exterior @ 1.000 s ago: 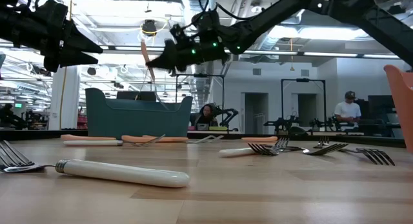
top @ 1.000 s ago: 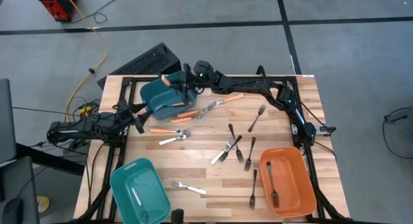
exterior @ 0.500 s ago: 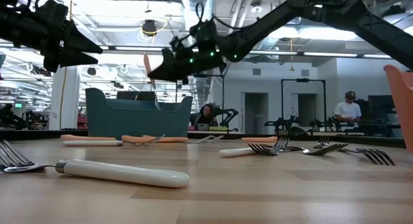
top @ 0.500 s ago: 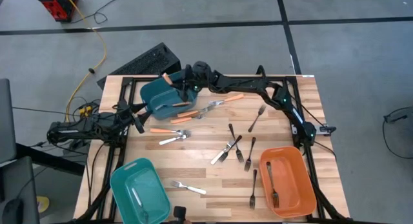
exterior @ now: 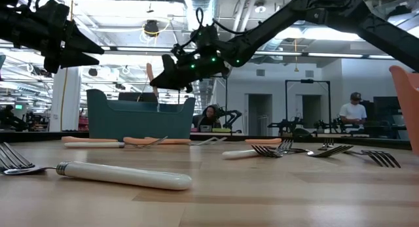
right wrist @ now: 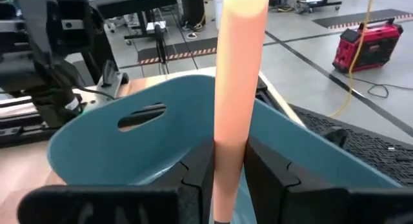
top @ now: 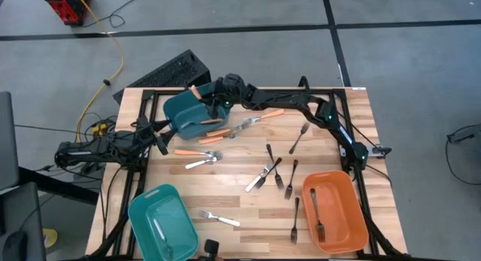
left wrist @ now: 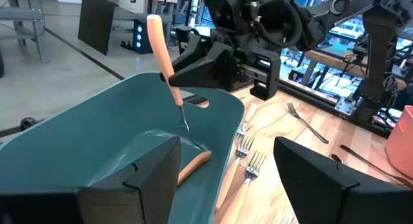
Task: Sort silverware by color (type)
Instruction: Put the orange fork into the blue bin, then put the black fork into the orange bin
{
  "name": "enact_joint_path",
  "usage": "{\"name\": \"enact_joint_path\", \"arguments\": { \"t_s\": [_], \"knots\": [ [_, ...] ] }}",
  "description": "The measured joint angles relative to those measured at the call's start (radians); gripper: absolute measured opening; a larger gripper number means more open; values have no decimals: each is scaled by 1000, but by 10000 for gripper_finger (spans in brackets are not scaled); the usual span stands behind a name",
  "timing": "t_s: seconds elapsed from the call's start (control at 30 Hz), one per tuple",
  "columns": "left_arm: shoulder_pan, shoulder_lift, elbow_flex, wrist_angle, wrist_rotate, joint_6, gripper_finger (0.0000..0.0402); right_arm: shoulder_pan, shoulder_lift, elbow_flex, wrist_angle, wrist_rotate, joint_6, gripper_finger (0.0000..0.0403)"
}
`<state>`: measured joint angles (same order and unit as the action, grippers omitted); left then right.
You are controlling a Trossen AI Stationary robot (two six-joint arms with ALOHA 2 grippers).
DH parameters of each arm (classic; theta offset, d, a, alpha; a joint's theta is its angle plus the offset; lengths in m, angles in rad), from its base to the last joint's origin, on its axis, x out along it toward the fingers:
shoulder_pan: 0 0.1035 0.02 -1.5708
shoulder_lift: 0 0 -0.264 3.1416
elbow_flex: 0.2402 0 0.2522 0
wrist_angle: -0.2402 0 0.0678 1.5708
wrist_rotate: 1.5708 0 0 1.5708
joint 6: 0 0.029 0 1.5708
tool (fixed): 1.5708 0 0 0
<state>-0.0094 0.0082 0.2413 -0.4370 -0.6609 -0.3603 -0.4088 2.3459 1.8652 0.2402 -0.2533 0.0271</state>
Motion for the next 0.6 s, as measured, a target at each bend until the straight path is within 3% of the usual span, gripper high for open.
{"name": "enact_joint_path", "arguments": {
  "t_s": [0.23,0.6],
  "knots": [
    [0,0,0,0,-1,0,235,14,0,0,-97,46,-30,109],
    [0,0,0,0,-2,0,235,16,0,0,-100,47,-35,176]
  ]
}}
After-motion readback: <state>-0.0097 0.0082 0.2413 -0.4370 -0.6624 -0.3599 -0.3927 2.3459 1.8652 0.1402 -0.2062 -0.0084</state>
